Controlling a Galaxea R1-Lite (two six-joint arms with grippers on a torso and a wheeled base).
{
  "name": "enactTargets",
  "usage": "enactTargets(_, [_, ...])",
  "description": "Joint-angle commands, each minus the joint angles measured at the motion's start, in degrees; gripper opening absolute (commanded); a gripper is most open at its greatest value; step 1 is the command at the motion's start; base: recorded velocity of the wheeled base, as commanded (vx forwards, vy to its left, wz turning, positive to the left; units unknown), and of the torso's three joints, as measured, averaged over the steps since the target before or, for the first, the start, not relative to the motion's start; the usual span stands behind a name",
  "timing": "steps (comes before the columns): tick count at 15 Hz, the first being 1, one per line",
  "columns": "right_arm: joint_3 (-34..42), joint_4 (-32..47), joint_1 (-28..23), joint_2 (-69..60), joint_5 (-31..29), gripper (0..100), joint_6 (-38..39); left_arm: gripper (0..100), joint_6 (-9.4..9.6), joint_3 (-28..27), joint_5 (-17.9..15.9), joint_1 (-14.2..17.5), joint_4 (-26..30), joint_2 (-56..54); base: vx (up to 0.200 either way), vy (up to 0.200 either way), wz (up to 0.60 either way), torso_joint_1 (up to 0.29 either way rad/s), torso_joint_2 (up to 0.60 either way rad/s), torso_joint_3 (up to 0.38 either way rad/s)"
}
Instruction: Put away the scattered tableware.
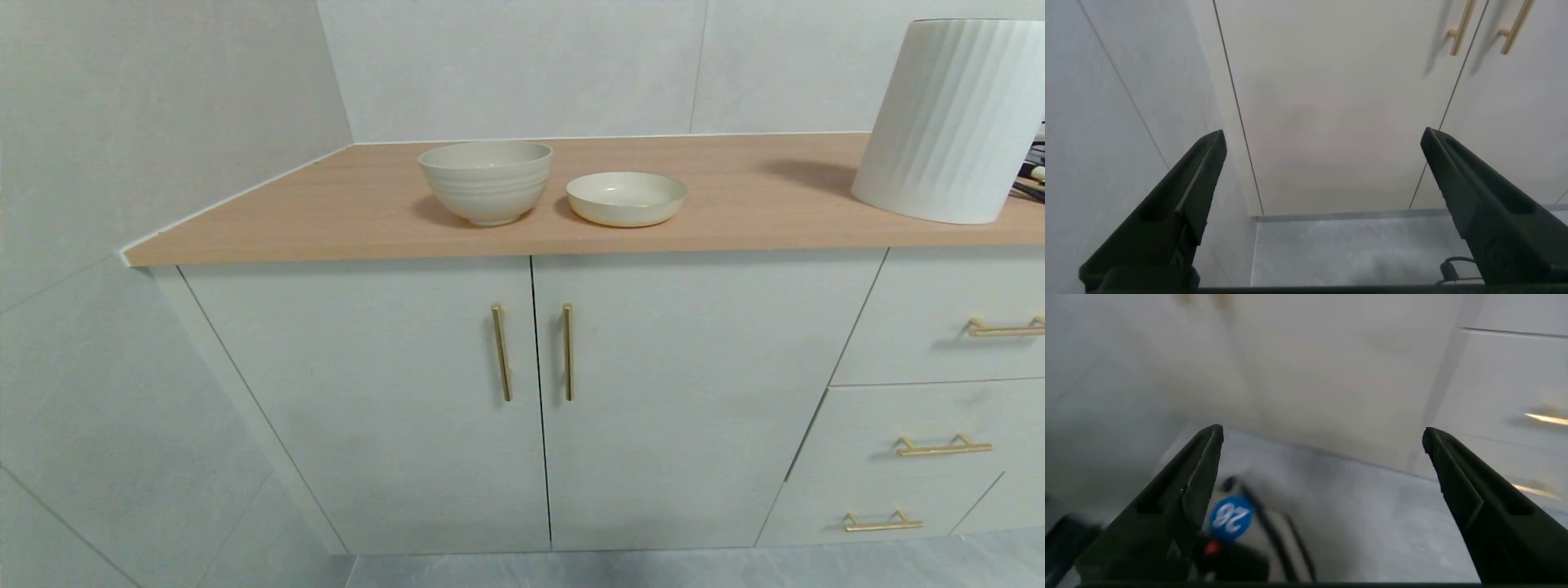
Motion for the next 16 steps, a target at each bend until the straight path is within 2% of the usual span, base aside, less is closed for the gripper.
enactTargets(1, [-3.80, -6.20, 9.94, 18.01, 0.01, 100, 0.01, 100, -0.05, -0.07, -0.02, 0.09, 0.00, 0.02, 0.000, 0.000, 0.00, 0.000, 0.00, 0.000])
enactTargets(6, [-8.54, -21.15, 14.25, 37.78, -0.69, 100, 0.10, 100, 0.04, -0.07, -0.02, 0.00, 0.00, 0.02, 0.000, 0.000, 0.00, 0.000, 0.00, 0.000])
enactTargets(12, [-24.71, -30.55, 21.37, 57.38, -1.04, 100, 1.16, 100, 0.04, 0.02, -0.02, 0.00, 0.00, 0.02, 0.000, 0.000, 0.00, 0.000, 0.00, 0.000])
enactTargets(16, [-31.48, -30.29, 26.99, 66.00, -1.83, 100, 5.55, 100, 0.04, 0.02, -0.02, 0.00, 0.00, 0.02, 0.000, 0.000, 0.00, 0.000, 0.00, 0.000])
